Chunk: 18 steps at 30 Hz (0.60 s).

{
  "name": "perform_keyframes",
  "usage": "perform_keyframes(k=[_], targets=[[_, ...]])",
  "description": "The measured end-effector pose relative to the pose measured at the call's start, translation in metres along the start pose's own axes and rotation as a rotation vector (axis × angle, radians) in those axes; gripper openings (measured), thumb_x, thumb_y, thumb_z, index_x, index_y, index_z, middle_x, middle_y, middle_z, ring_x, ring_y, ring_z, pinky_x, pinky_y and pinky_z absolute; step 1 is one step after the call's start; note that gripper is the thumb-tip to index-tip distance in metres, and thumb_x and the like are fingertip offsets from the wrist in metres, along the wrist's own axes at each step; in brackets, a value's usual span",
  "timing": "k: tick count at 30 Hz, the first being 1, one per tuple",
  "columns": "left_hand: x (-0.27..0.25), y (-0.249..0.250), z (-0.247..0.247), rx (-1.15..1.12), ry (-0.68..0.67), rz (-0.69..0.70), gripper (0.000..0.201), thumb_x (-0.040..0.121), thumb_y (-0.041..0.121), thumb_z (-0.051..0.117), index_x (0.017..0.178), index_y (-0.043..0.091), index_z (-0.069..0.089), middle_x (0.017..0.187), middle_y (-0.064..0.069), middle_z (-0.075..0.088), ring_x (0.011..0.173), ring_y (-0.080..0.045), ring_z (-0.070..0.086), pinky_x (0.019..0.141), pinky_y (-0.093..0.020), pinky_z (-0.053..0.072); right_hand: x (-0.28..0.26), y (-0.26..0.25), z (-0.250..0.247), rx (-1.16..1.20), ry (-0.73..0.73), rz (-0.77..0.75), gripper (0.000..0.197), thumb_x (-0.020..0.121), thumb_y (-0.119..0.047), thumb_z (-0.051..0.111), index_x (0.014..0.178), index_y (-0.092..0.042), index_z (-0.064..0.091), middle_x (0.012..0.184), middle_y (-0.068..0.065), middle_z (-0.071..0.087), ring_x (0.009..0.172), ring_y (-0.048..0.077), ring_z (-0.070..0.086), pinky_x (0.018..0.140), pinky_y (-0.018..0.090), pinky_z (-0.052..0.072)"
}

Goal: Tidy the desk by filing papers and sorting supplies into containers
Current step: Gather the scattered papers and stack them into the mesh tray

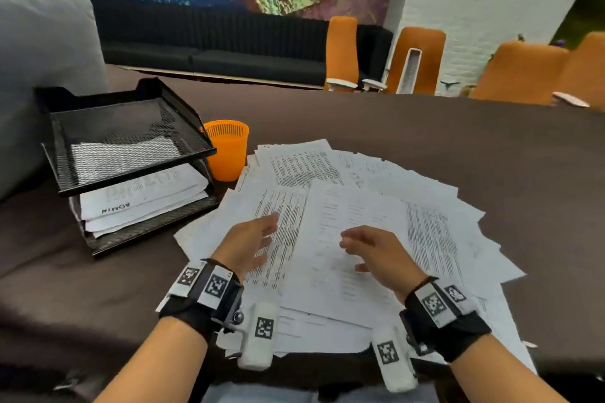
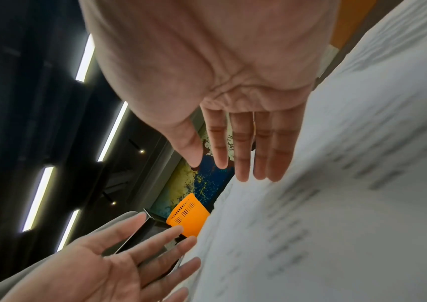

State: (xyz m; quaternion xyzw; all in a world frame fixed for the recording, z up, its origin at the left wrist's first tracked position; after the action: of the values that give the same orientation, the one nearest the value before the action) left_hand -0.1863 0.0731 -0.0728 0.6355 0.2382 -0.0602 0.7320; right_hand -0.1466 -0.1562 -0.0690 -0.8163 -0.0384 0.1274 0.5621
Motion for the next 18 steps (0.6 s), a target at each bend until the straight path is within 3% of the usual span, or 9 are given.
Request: perform_keyframes(k=[3, 6, 9, 11, 14, 18], targets=[[0.008, -0.012, 0.022, 0.012, -0.071, -0.03, 0.059, 0.091, 0.031, 0.066, 0.144, 0.013, 0.044, 0.137, -0.008, 0.055, 0.12, -0.028, 0.056, 0.099, -0.042, 0.046, -0.009, 0.018, -0.003, -0.031, -0.05, 0.006, 0.016, 0.092, -0.024, 0.067, 0.107, -0.021, 0.07, 0.11, -0.006, 0.07, 0.104, 0.009, 0.065, 0.089, 0.032, 0.054], [0.016, -0.022, 0.039, 0.14, -0.082, -0.009, 0.076, 0.083, 0.02, 0.076, 0.148, 0.013, 0.037, 0.136, -0.013, 0.057, 0.113, -0.029, 0.062, 0.1, -0.044, 0.05, -0.012, 0.021, -0.003, -0.032, -0.081, -0.021, 0.016, 0.092, -0.024, 0.067, 0.108, -0.022, 0.07, 0.11, -0.009, 0.069, 0.101, 0.001, 0.064, 0.089, 0.021, 0.052], [0.018, -0.023, 0.045, 0.378, -0.031, 0.081, 0.044, 0.078, 0.007, 0.079, 0.12, 0.007, 0.064, 0.11, -0.009, 0.071, 0.09, -0.021, 0.07, 0.076, -0.03, 0.058, -0.011, 0.019, -0.006, 0.004, -0.055, -0.049, 0.013, 0.092, -0.023, 0.067, 0.104, -0.022, 0.071, 0.106, -0.01, 0.07, 0.098, 0.0, 0.065, 0.089, 0.023, 0.053], [0.017, -0.017, 0.038, 0.557, 0.024, 0.144, 0.01, 0.082, 0.014, 0.076, 0.091, 0.01, 0.072, 0.085, -0.003, 0.072, 0.072, -0.016, 0.067, 0.059, -0.019, 0.051, -0.01, 0.018, -0.011, 0.019, 0.001, -0.072, 0.009, 0.091, -0.023, 0.068, 0.1, -0.022, 0.072, 0.102, -0.009, 0.072, 0.097, 0.002, 0.066, 0.089, 0.026, 0.053], [0.021, -0.006, 0.007, 0.613, 0.147, 0.15, 0.024, 0.083, 0.025, 0.073, 0.065, 0.012, 0.065, 0.069, -0.004, 0.067, 0.066, -0.022, 0.065, 0.057, -0.022, 0.046, -0.006, 0.018, -0.019, 0.041, 0.13, -0.104, 0.004, 0.09, -0.021, 0.07, 0.091, -0.021, 0.073, 0.097, -0.008, 0.073, 0.099, 0.007, 0.065, 0.089, 0.028, 0.049], [0.022, 0.003, -0.036, 0.735, 0.273, 0.086, 0.029, 0.077, 0.033, 0.071, 0.065, 0.007, 0.066, 0.081, -0.014, 0.069, 0.085, -0.033, 0.067, 0.07, -0.034, 0.051, -0.001, 0.018, -0.018, 0.084, 0.197, -0.07, 0.003, 0.088, -0.023, 0.07, 0.087, -0.022, 0.072, 0.11, -0.007, 0.069, 0.115, 0.009, 0.055, 0.094, 0.029, 0.038]])
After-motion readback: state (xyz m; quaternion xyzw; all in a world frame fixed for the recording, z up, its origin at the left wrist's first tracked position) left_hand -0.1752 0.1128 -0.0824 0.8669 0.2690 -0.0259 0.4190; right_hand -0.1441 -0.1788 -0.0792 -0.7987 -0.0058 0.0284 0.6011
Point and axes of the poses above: each hand's wrist, its own x-axis towards the middle knuckle, its own z-axis out of the palm, y = z × x, the point moved 4 cm from there along x, towards the middle knuckle
